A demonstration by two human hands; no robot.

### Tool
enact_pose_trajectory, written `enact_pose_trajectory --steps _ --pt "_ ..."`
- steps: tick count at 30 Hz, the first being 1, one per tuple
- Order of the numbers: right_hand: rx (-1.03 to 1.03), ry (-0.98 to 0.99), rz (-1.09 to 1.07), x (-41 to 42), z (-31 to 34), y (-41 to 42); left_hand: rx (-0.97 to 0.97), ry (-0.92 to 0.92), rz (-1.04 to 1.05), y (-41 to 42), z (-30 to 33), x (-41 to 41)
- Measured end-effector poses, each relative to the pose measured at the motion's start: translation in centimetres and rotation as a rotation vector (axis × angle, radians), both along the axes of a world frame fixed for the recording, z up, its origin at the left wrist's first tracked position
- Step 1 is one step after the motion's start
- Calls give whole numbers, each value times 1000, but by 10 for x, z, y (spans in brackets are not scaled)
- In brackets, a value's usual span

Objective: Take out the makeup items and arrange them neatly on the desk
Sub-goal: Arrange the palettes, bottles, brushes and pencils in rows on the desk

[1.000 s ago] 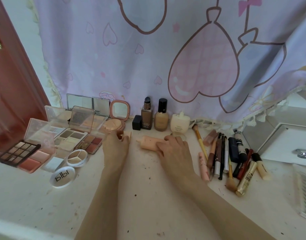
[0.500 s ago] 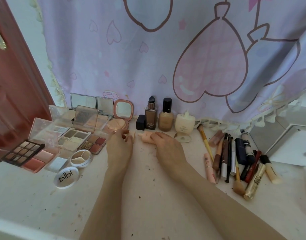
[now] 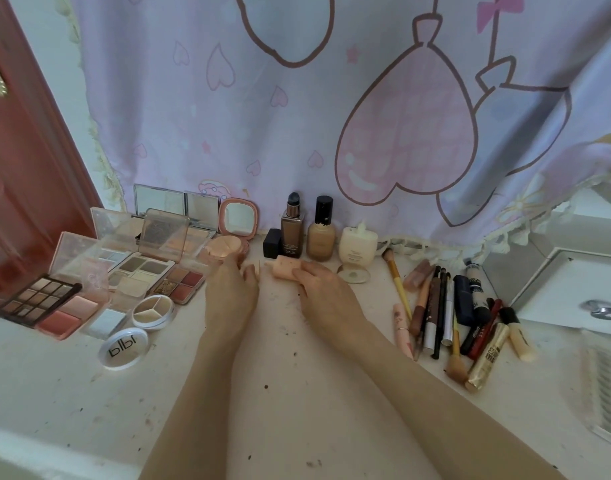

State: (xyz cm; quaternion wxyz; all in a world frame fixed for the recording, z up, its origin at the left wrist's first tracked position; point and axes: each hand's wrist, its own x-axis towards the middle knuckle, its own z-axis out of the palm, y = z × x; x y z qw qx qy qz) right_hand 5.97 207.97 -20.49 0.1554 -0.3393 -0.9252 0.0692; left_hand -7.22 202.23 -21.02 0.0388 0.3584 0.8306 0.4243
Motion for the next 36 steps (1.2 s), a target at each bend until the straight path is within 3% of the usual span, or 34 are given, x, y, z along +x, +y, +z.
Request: enact_pose_trajectory --steps 5,8,12,15,18,22,28,32,36 --pt "69 156 10 45 15 -14 153 208 -9 -2 13 19" --pt "108 189 -43 82 21 -16 170 228 -219 -5 12 48" --pt "98 33 -276 122 19 -16 34 321 -514 -15 -5 85" --pt "75 -46 -389 136 8 -20 -201 431 -665 -14 -16 100" --pt "80 -91 -419 139 -1 -25 -390 529 -703 -13 -23 104" --pt "153 -52 -436 135 -5 -28 -394 530 -691 -16 -24 104" --pt "185 -32 -452 132 -8 -24 -218 422 -686 -19 -22 102" --pt "175 351 -295 136 -2 -25 22 209 -766 -25 -17 102" --pt "-116 534 -87 145 6 -31 202 111 -808 -28 -8 106"
